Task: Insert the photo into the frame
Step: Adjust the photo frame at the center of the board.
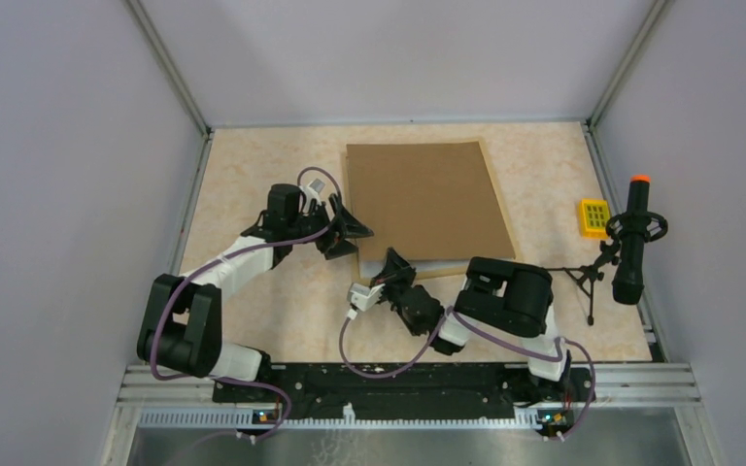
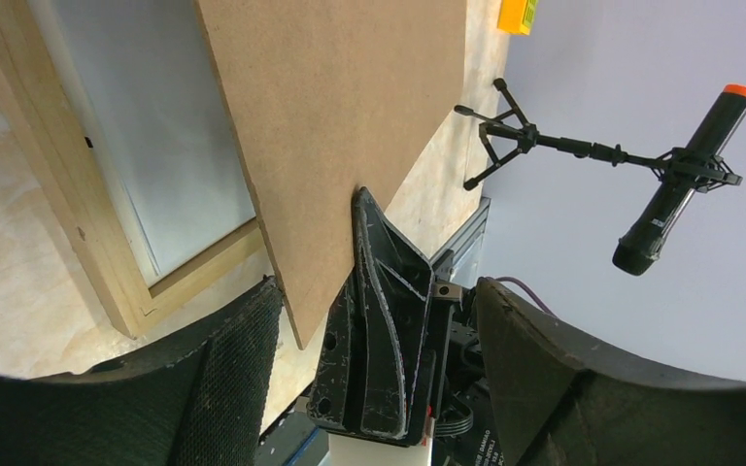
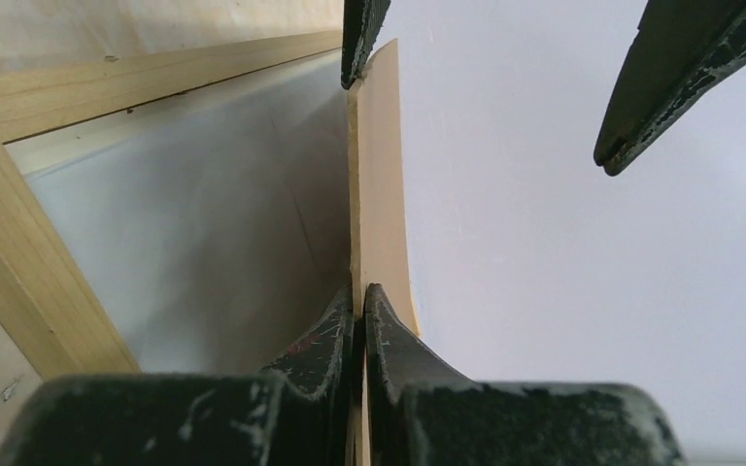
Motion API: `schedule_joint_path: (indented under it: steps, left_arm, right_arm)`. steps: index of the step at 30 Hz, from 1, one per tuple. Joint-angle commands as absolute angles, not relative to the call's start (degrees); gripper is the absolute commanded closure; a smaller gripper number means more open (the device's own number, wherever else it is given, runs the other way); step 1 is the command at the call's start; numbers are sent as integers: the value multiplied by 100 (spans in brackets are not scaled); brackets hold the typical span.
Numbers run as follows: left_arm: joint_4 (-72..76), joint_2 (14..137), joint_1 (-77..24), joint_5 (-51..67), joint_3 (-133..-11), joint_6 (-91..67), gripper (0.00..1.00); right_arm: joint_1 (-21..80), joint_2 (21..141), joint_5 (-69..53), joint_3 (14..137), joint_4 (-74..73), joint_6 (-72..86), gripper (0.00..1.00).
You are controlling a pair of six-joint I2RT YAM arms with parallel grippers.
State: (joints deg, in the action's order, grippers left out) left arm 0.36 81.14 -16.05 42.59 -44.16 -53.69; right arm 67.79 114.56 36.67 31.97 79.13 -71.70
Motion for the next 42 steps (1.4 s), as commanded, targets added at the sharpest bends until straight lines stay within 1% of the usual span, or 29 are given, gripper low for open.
schedule_joint_path:
  steps: [1,7,8,10,13,15,17,19,23,25,27,30,31,37,42]
  left_arm:
    - [344,7886,-1609,4420,-4565,-5320,22]
    - [-869,7569,-1431,3850,-4935,-4539,4]
    - [-1081,7460,-1346,3698,-4985,-4408,2]
    - [-1503,7248,-1079,3429,-5045,-4210,1]
    - [-1987,7022,-590,2952,-5015,-3956,5]
    - [-2027,7021,-495,2563,-4936,-3797,10]
    - [-1884,7262,-492,2588,-4904,-3646,12]
    - [-2068,7785,-522,2775,-5092,-3575,17]
    - [-2597,8911,-1128,2639,-5777,-3424,18]
    - [-2614,9208,-1507,2379,-5936,-3512,17]
    - [-2593,9449,-1684,2294,-5997,-3680,18]
    - [-2485,9636,-1832,2186,-6027,-3832,34]
    - [-2545,9706,-1885,2063,-6093,-3851,37]
    - [-2701,9941,-2070,1719,-6306,-3915,38]
    - [-2599,10117,-2195,1716,-6295,-4013,38]
  right_arm:
    - [6864,11658,3776,3320,8494,-6984,100]
    - [6824,11153,3557,3061,8420,-5979,100]
    - [6814,11083,3518,3004,8491,-5797,100]
    - [6788,10997,3537,2890,8748,-5424,100]
    - [6756,10951,3598,2683,9440,-5012,100]
    - [6739,10930,3622,2545,9834,-4784,100]
    - [6676,10813,3565,2458,9846,-4410,100]
    - [6610,10688,3460,2390,9845,-4088,100]
    - [6554,10559,3306,2290,9845,-3781,100]
    - [6514,10519,3282,2232,9848,-3659,100]
    - [6468,10472,3215,2176,9852,-3532,100]
    - [6439,10432,3166,2139,9851,-3402,100]
    - [6430,10425,3156,2144,9851,-3382,100]
    - [6349,10363,3079,2096,9851,-3225,100]
    - [6320,10351,2989,2093,9848,-3125,100]
